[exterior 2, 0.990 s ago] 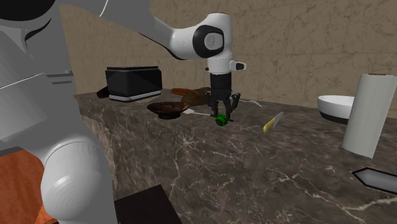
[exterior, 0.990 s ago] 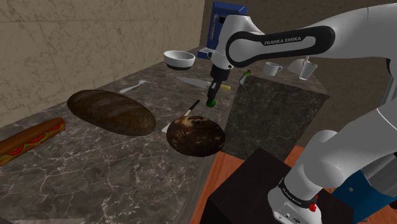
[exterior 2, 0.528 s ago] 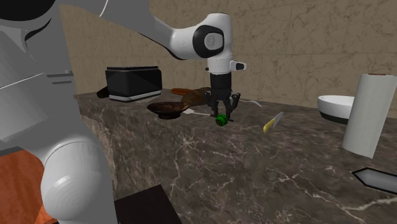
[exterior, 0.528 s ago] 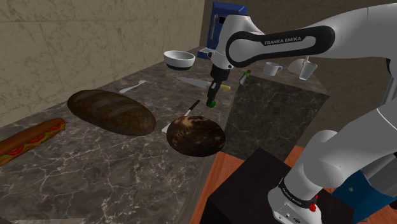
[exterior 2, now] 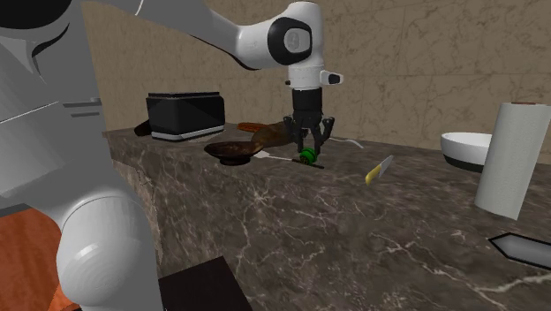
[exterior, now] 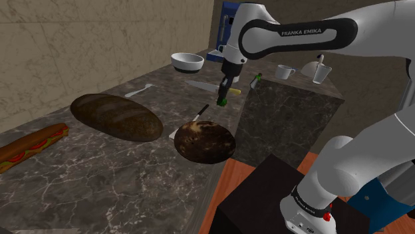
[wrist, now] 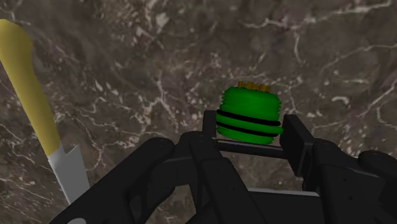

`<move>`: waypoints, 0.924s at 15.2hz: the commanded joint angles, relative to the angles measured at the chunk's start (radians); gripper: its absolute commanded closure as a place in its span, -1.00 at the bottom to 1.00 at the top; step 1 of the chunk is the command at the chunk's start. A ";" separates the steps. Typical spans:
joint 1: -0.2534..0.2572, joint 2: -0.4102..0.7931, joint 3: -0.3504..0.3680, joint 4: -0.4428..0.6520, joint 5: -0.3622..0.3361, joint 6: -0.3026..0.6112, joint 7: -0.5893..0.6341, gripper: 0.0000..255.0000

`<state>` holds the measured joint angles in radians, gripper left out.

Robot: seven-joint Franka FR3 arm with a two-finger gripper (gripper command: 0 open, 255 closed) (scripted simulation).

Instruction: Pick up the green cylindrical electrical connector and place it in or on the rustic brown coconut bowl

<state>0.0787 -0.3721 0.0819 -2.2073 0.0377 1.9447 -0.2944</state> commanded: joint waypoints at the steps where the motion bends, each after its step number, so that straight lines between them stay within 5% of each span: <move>1: 0.000 -0.002 0.001 0.026 0.000 -0.027 0.002 1.00; 14: -0.002 0.011 -0.002 0.212 -0.003 -0.202 0.004 1.00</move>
<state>0.0778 -0.3631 0.0811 -2.0120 0.0347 1.7587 -0.2884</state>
